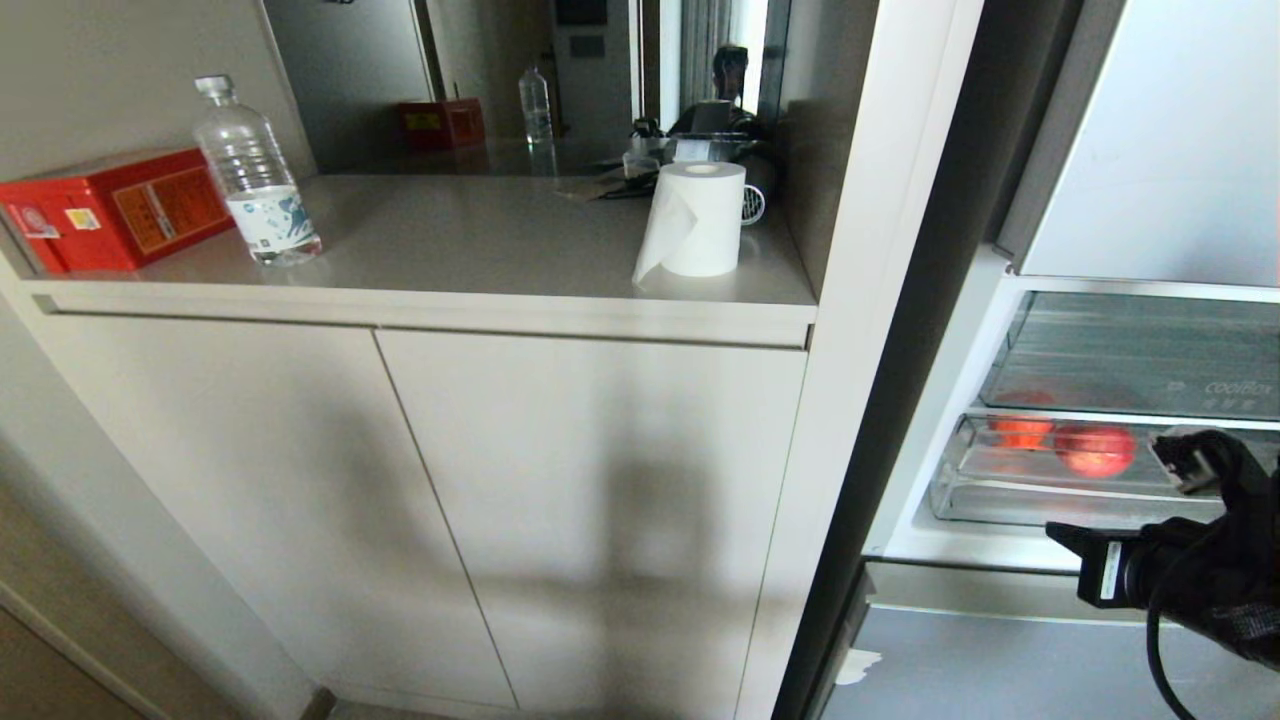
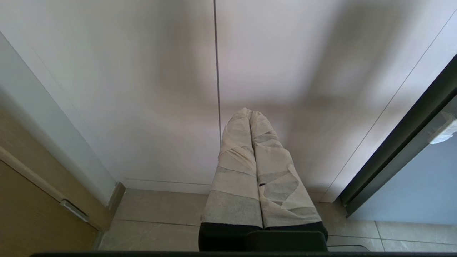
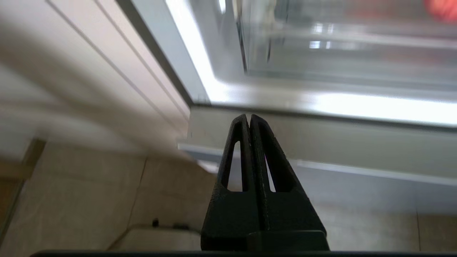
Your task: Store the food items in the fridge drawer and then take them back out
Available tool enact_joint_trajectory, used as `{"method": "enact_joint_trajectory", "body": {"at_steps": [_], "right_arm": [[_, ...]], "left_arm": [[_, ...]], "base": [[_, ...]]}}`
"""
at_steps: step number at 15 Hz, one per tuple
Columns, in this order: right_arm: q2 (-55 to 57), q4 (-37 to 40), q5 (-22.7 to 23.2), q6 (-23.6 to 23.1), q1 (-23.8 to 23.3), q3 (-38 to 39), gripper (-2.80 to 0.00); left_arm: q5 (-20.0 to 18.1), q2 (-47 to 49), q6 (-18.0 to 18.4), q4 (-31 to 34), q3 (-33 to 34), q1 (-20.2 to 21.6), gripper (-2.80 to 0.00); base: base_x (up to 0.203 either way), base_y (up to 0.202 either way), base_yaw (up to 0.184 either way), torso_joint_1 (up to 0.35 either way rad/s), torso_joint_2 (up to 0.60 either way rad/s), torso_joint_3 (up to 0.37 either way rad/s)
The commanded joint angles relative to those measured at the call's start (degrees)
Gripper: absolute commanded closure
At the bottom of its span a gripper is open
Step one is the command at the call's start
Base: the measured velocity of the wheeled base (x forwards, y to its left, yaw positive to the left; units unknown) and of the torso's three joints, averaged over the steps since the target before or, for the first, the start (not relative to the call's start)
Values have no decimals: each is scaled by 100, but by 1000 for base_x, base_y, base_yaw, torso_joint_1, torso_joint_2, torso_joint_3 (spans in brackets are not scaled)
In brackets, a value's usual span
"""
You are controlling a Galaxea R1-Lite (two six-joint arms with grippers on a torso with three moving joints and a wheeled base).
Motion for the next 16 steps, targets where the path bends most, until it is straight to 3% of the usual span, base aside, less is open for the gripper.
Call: {"method": "enact_joint_trajectory", "body": {"at_steps": [1,4,5,12,16], "right_arm": [[214,-233,7,2,2,38,0],[492,-444,8,-2,2,37,0],[608,-559,8,-2,2,42,-280],[1420,-1689,-16,15,19,-52,-280],[1724,-1766,-183,76,28,-369,-280]], "left_arm": [[2,0,-3,1,1,0,0],[2,0,-3,-1,1,0,0],[2,0,-3,8,1,0,0],[2,0,-3,7,1,0,0],[2,0,-3,6,1,0,0]], "base": [[0,0,0,0,0,0],[0,0,0,0,0,0],[0,0,0,0,0,0],[0,0,0,0,0,0],[0,0,0,0,0,0]]}}
